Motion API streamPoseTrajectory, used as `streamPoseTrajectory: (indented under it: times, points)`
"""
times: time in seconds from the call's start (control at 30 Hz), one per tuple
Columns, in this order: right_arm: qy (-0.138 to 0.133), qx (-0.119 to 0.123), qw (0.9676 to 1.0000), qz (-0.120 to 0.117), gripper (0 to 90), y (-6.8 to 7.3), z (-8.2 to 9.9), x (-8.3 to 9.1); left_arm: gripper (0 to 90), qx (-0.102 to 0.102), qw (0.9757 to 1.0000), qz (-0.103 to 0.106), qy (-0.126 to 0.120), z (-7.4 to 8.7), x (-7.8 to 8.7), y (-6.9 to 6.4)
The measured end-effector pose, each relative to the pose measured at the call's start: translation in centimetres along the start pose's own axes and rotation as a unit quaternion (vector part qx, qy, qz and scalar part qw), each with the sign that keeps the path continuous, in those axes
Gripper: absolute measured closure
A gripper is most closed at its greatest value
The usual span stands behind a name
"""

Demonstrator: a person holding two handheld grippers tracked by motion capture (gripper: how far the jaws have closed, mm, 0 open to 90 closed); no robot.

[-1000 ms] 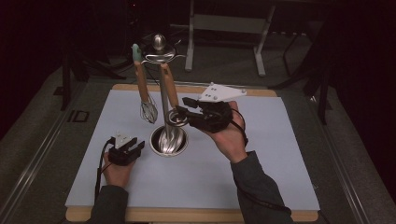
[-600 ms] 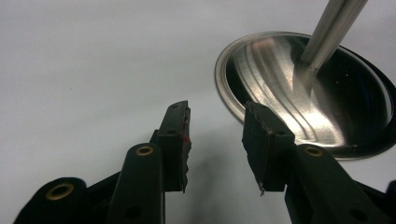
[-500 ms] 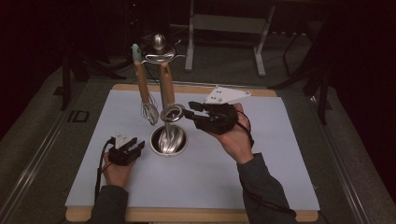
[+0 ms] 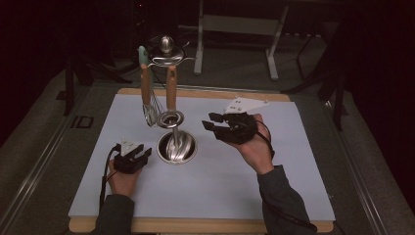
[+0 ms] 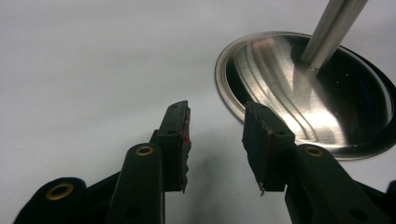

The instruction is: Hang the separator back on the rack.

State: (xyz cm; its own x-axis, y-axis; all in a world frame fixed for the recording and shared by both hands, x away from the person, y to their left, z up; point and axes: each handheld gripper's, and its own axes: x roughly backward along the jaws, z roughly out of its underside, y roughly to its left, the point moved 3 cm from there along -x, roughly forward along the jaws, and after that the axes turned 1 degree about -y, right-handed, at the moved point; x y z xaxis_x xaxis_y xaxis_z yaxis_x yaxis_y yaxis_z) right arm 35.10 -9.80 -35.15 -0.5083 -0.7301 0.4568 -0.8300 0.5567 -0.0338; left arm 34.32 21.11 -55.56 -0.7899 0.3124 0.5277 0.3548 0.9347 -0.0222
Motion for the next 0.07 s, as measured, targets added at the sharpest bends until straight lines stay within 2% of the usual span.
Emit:
streamPoseTrajectory:
  times: [0.07]
  points:
    - [0.008, -0.005, 1.0, 0.002, 62.1, -0.42, 0.85, -0.02, 61.2, 0.002, 1.0, -0.001, -0.001, 0.0, -0.01, 0.02]
